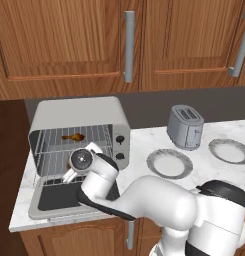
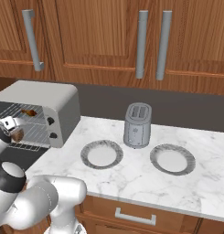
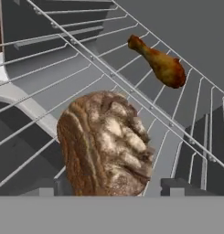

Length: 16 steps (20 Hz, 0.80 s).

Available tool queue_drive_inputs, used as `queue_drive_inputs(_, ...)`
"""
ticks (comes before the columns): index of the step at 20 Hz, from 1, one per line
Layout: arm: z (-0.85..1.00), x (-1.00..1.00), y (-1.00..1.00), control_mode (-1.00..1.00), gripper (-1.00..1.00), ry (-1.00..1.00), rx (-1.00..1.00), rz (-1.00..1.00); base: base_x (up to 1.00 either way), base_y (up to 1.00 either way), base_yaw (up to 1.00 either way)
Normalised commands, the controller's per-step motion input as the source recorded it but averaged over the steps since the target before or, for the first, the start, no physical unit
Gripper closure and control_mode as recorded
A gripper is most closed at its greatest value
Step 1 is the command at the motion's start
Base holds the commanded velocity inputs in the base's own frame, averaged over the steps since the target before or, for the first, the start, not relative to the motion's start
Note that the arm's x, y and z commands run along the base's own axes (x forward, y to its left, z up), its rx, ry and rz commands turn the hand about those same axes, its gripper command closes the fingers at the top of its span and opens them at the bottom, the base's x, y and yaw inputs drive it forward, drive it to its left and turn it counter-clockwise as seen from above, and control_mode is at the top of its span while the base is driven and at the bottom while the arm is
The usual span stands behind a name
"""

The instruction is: Open the toaster oven door. Place the bread on the bottom rack in the toaster oven and place the chicken drumstick on the top rack.

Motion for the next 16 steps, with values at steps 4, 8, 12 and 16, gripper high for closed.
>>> queue_drive_inputs(4, 0.14, 0.00, 0.05, -1.00, -1.00, 0.00, 0.00, 0.00, 0.00, 0.00, 0.00)
queue_drive_inputs(8, 0.21, -0.05, 0.07, -1.00, -1.00, 0.00, 0.00, 0.00, 0.00, 0.00, 0.00)
queue_drive_inputs(12, 0.39, -0.46, 0.15, -1.00, -1.00, 0.00, 0.00, 0.00, 0.00, 0.00, 0.00)
queue_drive_inputs(16, 0.36, -0.79, 0.17, -1.00, -1.00, 0.03, 0.00, 0.00, 0.00, 0.00, 0.00)
